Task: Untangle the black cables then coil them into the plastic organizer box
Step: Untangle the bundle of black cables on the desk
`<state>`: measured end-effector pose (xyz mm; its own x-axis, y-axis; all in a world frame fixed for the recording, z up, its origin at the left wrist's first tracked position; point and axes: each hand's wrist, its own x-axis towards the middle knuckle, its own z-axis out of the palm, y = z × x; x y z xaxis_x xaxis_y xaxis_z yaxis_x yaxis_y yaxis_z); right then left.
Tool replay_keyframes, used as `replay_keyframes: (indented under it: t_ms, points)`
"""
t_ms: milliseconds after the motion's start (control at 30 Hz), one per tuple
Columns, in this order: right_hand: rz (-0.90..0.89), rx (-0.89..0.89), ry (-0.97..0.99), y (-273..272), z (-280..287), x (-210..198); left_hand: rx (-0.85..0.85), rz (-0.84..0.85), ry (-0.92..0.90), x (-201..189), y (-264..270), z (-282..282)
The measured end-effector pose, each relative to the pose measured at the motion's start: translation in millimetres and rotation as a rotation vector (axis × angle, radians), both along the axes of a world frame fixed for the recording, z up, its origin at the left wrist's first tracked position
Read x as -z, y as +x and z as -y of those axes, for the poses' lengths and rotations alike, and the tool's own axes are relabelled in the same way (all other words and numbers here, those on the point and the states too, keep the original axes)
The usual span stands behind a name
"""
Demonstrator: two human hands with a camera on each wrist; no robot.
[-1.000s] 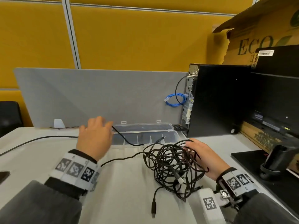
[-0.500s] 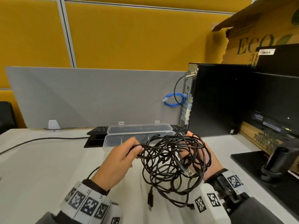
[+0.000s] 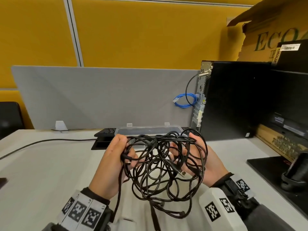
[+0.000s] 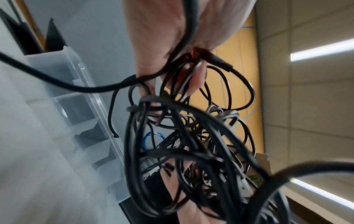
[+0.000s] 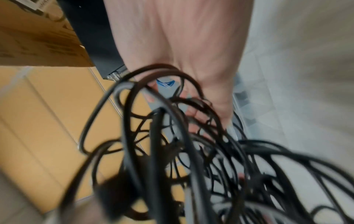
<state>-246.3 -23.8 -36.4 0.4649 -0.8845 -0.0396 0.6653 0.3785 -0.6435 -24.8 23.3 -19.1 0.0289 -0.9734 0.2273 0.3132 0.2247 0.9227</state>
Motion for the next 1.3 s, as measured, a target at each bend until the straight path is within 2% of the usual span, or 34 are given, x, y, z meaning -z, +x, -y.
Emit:
replay_keyframes:
  t_ms: [67,200,267,400,467,600,667,733,833,933,1000,1067,1200,1233,1300]
  points:
    - [-0.020,-0.013,-0.029,-2,-1,-2,0.011,-0.115,0.042,0,0,1]
    - [-0.073,-0.022,-0.039,-2,-5,6,-0.004,-0.213,0.089,7,-1,4]
    - [-0.188,0.020,-0.040,0,-5,13,-0.014,-0.276,0.104,7,-1,3]
    - [-0.414,-0.154,-0.114,14,-17,13,-0.023,-0.379,0.105,5,-3,1]
    - [-0.507,-0.155,-0.178,24,-20,16,-0.005,-0.376,0.109,7,-5,1]
    - [-0.310,-0.036,-0.149,24,-17,26,0.016,-0.210,0.153,8,-5,1]
    - [-0.277,0.015,-0.148,21,-22,22,0.041,-0.132,0.184,7,0,2]
    - [-0.329,0.042,-0.163,19,-24,13,0.047,-0.029,0.209,7,6,3]
    - [-0.336,-0.061,-0.225,14,-26,2,0.020,0.193,0.242,9,15,4]
    - [-0.417,-0.026,-0.257,14,-29,-4,-0.018,0.342,0.227,10,18,4]
    - [-0.558,0.015,-0.308,21,-32,-11,-0.017,0.325,0.192,6,19,1]
    - [-0.812,0.049,-0.437,30,-34,-18,0.037,0.333,0.114,0,18,-3]
    - [-1.520,0.186,-1.090,44,-40,-31,0.211,0.545,-0.007,-5,9,-13]
    - [-1.625,0.241,-1.203,47,-41,-34,0.248,0.626,-0.017,-3,4,-14]
    - [-1.601,0.239,-1.246,48,-37,-42,0.226,0.821,-0.057,5,-3,-15]
